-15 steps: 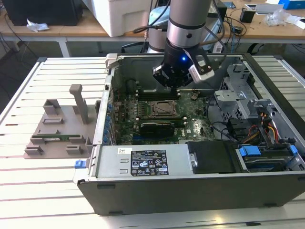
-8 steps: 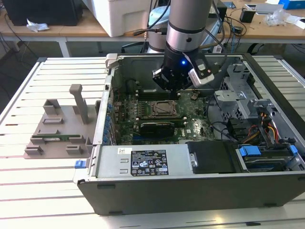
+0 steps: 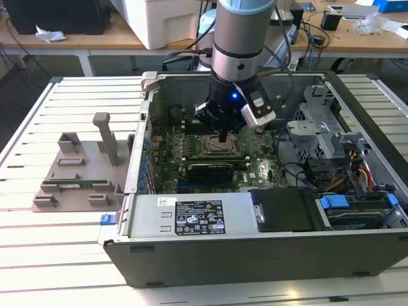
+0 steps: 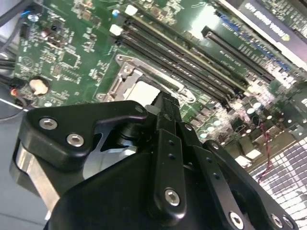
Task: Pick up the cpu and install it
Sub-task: 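Install the second cpu locking lever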
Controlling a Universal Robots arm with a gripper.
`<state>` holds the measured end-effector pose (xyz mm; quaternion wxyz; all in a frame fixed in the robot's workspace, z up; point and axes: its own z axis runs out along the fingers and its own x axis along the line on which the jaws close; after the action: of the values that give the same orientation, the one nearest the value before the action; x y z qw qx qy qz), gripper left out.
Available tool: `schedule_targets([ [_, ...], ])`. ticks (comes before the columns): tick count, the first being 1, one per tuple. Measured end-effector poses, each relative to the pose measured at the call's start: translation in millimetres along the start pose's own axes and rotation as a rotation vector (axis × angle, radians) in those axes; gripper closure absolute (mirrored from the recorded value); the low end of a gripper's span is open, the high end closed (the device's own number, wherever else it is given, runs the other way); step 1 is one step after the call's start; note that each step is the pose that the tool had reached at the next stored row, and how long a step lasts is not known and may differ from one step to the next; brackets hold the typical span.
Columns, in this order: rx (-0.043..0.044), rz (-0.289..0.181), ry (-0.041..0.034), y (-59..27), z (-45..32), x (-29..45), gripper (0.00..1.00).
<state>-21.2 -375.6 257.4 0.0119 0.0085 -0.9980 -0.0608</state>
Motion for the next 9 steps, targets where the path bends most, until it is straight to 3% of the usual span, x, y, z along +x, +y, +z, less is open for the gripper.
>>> schedule_targets([
  [6,0.0070,0.000,0.0000,-6.8,10.0,14.7,0.89],
  [9,0.0074,0.000,0.0001,-8.0,20.4,21.8,0.89],
])
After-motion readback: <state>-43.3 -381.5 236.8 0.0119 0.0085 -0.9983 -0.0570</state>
